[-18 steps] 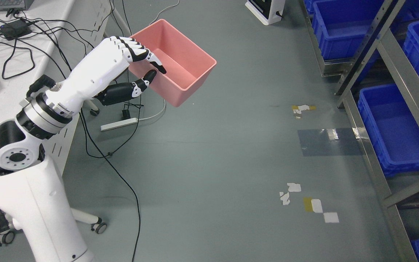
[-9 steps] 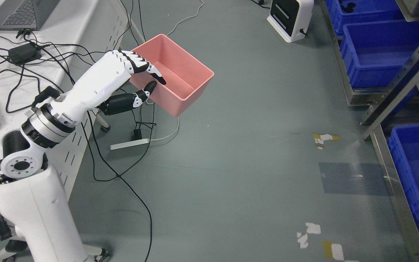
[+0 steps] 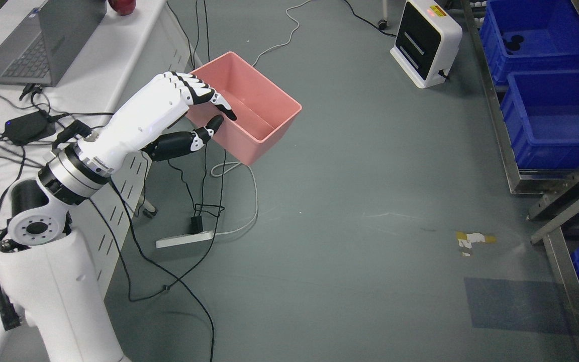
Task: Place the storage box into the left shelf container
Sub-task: 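Hold the pink box in the left hand while the robot turns toward the shelf rack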
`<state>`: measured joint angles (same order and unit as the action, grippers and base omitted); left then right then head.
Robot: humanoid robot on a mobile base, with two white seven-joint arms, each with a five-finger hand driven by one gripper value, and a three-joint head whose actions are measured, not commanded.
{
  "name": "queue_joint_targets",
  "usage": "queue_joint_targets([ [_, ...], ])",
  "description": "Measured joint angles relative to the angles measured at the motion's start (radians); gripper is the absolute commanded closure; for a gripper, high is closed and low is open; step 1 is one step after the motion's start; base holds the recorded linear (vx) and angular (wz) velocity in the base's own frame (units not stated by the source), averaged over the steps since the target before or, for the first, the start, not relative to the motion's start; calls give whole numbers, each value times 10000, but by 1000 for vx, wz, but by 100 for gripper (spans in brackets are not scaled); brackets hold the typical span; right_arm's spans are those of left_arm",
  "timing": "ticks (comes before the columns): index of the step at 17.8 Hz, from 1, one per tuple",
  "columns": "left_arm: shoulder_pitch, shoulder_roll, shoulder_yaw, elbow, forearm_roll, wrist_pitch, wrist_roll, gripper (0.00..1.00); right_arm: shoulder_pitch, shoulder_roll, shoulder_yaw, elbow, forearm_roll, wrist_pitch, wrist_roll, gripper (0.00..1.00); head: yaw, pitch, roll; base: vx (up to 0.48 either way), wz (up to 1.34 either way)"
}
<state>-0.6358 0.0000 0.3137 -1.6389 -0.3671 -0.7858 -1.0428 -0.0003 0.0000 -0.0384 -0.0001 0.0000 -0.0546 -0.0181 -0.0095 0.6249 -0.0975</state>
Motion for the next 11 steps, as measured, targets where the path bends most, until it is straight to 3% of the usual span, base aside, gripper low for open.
queue_joint_targets([
  [4, -24, 0, -182, 4, -5, 0, 120, 100, 1, 0, 0, 0, 0, 0, 0, 1, 0, 0, 0, 322, -530],
  [11, 37, 0, -674, 12, -30, 0, 183, 100, 4, 0, 0, 0, 0, 0, 0, 1, 0, 0, 0, 250, -908],
])
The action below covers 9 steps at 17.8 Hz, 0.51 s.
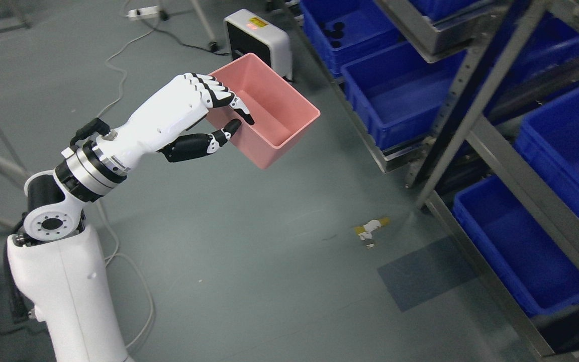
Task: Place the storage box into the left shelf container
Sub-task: 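Hold the pink box in the left hand while the robot turns toward the shelf rack, then move the pink box with the left hand into the blue bin on the shelf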
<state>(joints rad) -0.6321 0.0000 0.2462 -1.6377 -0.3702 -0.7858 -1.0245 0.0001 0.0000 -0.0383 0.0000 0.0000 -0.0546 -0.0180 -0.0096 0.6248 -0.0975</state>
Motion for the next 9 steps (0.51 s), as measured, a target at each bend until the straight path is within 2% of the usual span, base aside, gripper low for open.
queue_joint_targets([
  [9, 666, 0, -1218, 10, -127, 0, 27, 99, -1, 0, 0, 0, 0, 0, 0, 1, 0, 0, 0, 202, -865],
])
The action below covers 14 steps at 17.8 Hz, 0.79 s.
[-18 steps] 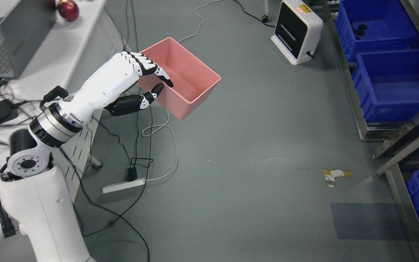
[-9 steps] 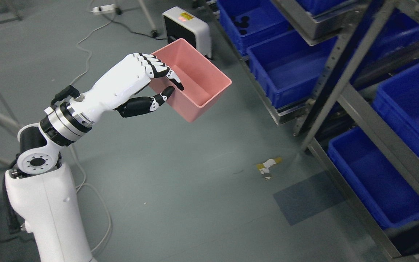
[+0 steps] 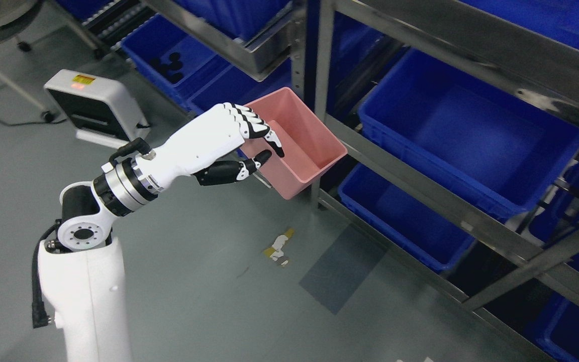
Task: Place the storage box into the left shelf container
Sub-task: 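Move the pink box with the left hand into the blue bin on the shelf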
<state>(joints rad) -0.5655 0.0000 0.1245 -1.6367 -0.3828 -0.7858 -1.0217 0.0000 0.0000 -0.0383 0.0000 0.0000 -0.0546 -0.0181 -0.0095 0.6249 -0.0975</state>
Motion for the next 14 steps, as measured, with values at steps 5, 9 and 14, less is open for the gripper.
queue_joint_targets([
  [5, 248, 0, -701, 27, -271, 0, 19, 99, 0, 0, 0, 0, 0, 0, 0, 1, 0, 0, 0, 145, -619],
  [9, 380, 0, -1098, 52, -373, 0, 135, 99, 1, 0, 0, 0, 0, 0, 0, 1, 0, 0, 0, 105, -435],
  [14, 622, 0, -1338, 207, -851, 0, 476, 99, 1, 0, 0, 0, 0, 0, 0, 1, 0, 0, 0, 63, -281],
])
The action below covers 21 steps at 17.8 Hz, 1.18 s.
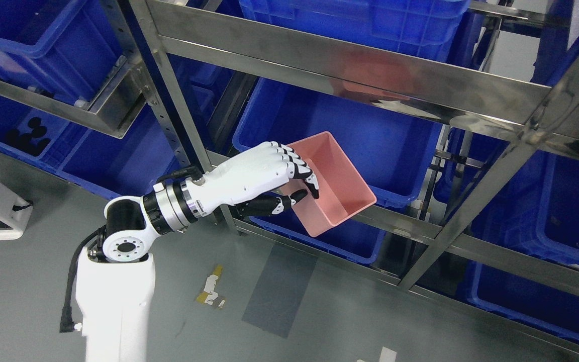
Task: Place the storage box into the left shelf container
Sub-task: 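Move the pink box with the left hand into the blue bin on the shelf, then release the pink box into the blue bin and open the left hand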
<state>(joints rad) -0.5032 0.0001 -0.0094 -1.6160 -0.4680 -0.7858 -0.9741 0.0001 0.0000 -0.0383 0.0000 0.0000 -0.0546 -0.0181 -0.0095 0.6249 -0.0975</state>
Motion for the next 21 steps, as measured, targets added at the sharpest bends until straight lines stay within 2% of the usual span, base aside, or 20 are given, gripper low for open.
queue_joint_targets([
  [7, 296, -1, 916, 1115, -788, 0, 536, 99, 0, 0, 0, 0, 0, 1, 0, 1, 0, 0, 0, 76, -275],
  [13, -84, -1, 1972, 2420, -1524, -1, 718, 98, -1, 0, 0, 0, 0, 1, 0, 1, 0, 0, 0, 92, -267],
  [21, -540, -1, 3147, 3826, -2118, -3, 1378, 85, -1, 0, 0, 0, 0, 1, 0, 1, 0, 0, 0, 47, -124],
])
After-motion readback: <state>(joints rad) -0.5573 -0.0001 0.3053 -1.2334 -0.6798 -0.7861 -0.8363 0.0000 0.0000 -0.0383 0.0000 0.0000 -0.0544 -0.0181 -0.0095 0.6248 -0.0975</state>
